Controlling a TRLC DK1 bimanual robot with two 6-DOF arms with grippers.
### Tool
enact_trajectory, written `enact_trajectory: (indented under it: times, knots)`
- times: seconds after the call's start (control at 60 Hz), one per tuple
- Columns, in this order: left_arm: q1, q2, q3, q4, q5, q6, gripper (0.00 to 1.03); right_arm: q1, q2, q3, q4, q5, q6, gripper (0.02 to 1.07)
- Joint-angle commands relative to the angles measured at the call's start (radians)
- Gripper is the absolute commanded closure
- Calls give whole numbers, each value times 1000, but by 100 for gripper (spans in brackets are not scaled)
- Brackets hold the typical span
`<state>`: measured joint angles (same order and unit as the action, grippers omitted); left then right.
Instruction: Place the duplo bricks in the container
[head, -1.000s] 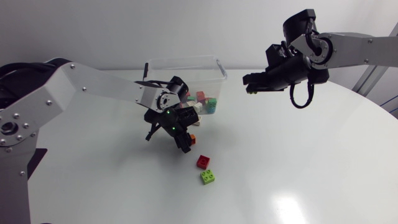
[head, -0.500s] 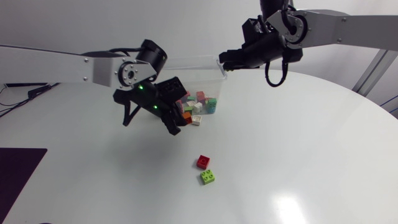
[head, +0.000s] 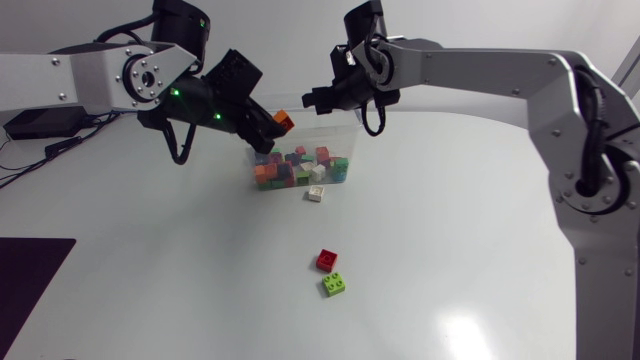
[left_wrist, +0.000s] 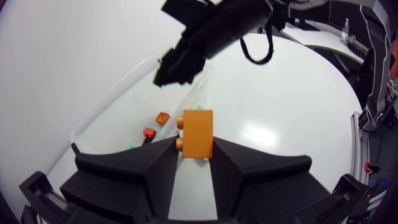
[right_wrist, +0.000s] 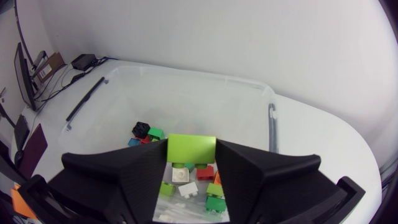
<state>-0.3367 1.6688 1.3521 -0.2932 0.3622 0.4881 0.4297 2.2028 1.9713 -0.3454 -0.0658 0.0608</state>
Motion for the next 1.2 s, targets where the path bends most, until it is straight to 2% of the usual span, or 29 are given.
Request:
enact_trajectory:
  times: [0.0, 0.1, 0.333, 0.567, 0.617, 0.667, 0.7, 0.767, 0.833, 0.867, 1.033, 1.183]
  knots:
    - [18, 23, 45, 52, 7, -65, 74, 0, 52, 44, -26, 24, -30, 13]
    - [16, 86, 91, 95, -16, -86, 73, -9, 1, -19, -14, 26, -49, 9]
    - [38, 204, 197, 170, -62, -148, 69, -39, -255, -368, 192, 3, -133, 8]
    - [64, 313, 297, 195, -97, -183, 66, -62, -449, -624, 293, -121, -194, 8]
    - [64, 332, 314, 197, -112, -184, 58, -66, -480, -672, 299, -146, -204, 8]
    - [64, 351, 335, 197, -120, -192, 45, -68, -505, -715, 304, -166, -214, 8]
    - [64, 359, 343, 197, -123, -195, 42, -68, -519, -739, 309, -181, -225, 8]
    - [57, 385, 364, 197, -141, -192, 22, -69, -546, -796, 330, -190, -243, 8]
    - [54, 391, 369, 200, -154, -189, 10, -69, -563, -841, 341, -215, -262, 8]
    - [53, 390, 367, 203, -158, -191, 7, -71, -571, -862, 348, -227, -274, 8]
    - [54, 324, 315, 209, -161, -186, 6, -66, -554, -965, 418, -289, -334, 8]
    - [57, 180, 183, 243, -161, -184, 5, -48, -457, -976, 467, -292, -385, 8]
